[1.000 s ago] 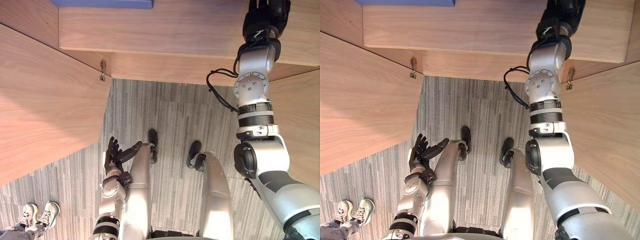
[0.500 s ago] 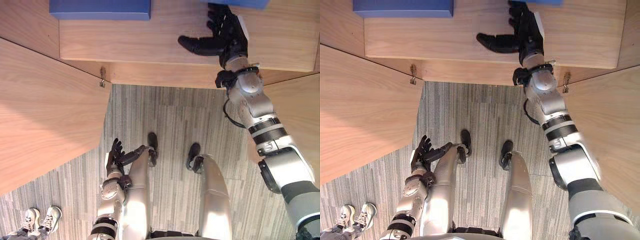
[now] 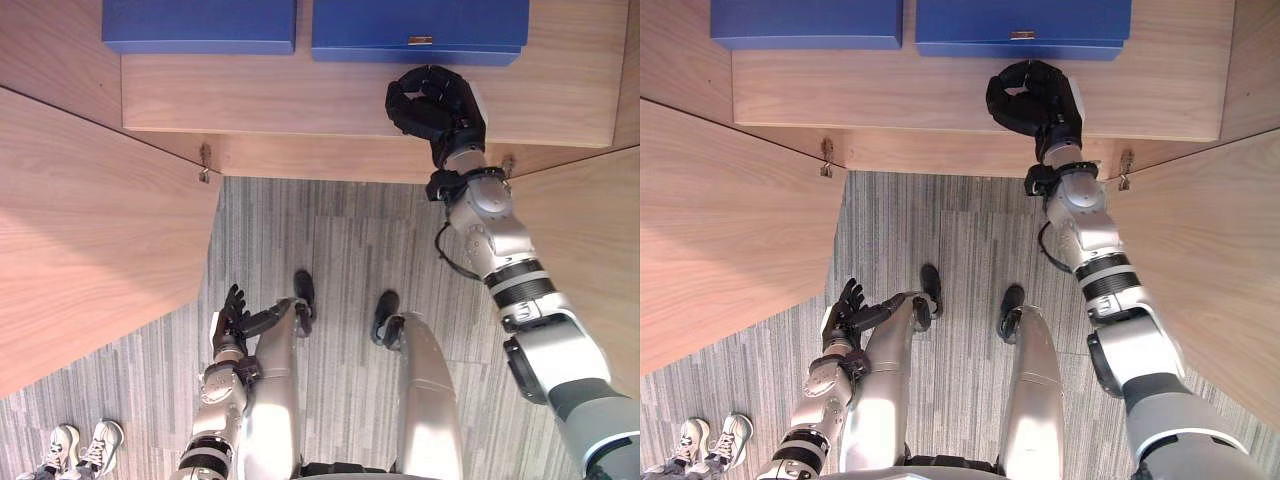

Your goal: Walk over to the cabinet, pick up the folder, carry it to the office cabinet, place the folder inside the office cabinet, then close the office cabinet door

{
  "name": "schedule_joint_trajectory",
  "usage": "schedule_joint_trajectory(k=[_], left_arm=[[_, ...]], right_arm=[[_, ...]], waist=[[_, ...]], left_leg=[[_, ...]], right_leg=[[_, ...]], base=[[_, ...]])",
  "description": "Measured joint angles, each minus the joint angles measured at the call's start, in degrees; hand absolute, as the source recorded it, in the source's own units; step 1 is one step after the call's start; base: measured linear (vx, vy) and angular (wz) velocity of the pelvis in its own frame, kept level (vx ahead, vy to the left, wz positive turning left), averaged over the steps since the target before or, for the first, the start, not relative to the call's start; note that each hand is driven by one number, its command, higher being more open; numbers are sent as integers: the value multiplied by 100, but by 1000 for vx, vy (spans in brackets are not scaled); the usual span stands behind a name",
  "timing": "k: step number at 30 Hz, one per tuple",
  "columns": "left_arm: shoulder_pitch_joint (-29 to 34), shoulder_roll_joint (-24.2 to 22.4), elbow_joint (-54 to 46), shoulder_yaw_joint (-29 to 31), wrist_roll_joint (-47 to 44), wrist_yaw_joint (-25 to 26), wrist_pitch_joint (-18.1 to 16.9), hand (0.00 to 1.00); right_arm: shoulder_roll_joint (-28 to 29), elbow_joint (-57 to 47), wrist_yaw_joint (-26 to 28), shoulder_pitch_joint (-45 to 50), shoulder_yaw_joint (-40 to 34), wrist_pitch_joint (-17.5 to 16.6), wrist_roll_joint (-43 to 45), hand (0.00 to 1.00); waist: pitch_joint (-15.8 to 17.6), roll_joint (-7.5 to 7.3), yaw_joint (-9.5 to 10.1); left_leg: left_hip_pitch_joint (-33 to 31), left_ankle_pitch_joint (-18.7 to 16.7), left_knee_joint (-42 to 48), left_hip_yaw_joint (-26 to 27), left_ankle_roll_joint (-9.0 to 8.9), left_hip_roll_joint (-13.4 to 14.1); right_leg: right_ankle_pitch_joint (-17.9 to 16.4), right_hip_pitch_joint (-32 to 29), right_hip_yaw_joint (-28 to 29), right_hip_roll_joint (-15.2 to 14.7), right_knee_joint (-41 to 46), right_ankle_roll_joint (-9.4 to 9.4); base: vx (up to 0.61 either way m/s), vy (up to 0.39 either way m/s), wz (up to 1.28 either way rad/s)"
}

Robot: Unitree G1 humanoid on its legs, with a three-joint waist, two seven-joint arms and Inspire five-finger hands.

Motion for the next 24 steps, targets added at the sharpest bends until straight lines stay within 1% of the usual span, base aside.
schedule_joint_trajectory(k=[4, 8, 11, 15, 18, 21, 24], left_arm=[[-3, -24, 25, 101, -55, 28, 19, 100], [-17, -48, 33, 131, -189, 140, 20, 100], [-61, -44, 26, 132, -232, 188, 12, 100], [-65, -89, 13, 126, -279, 287, -17, 100], [-72, -105, -11, 105, -280, 301, -33, 100], [-72, -108, -35, 95, -278, 354, -63, 100], [-71, -148, -135, 46, -278, 352, -96, 100]], right_arm=[[506, -1, -246, -50, -151, -2, 128, 0], [854, 84, -505, -258, -208, 9, -17, 0], [997, 476, -697, -791, -349, 32, -279, 0], [925, 1063, -959, -1419, -369, 49, -547, 0], [812, 1318, -1023, -1668, -356, 65, -567, 0], [697, 1395, -1078, -1708, -348, 71, -593, 0], [418, 1433, -1147, -1690, -376, 93, -531, 0]], waist=[[-24, -22, 2], [-25, -23, 21], [-28, -20, 25], [-30, -16, 73], [-31, -16, 95], [-32, -14, 117], [-33, -12, 163]], left_leg=[[3, 0, -6, 10, 0, 24], [-26, 1, -16, 19, 1, 24], [-135, 30, -26, 14, 40, 12], [-199, 112, -121, -16, 54, -65], [-221, 192, -213, -67, 54, -127], [-221, 290, -325, -95, 50, -169], [-221, 421, -449, -132, 47, -229]], right_leg=[[0, -9, 0, 21, -9, -1], [5, -48, 4, 20, -11, -8], [25, -157, -4, 15, -11, -36], [41, -209, -42, -44, -20, -36], [58, -206, -109, -87, -74, -40], [115, -201, -153, -111, -122, -56], [172, -202, -209, -160, -179, -79]], base=[[-37, -49, -3], [-28, -45, -1], [-20, -21, 2], [-23, -31, 10], [-24, -33, 14], [-43, -40, 11], [-65, -34, 12]])
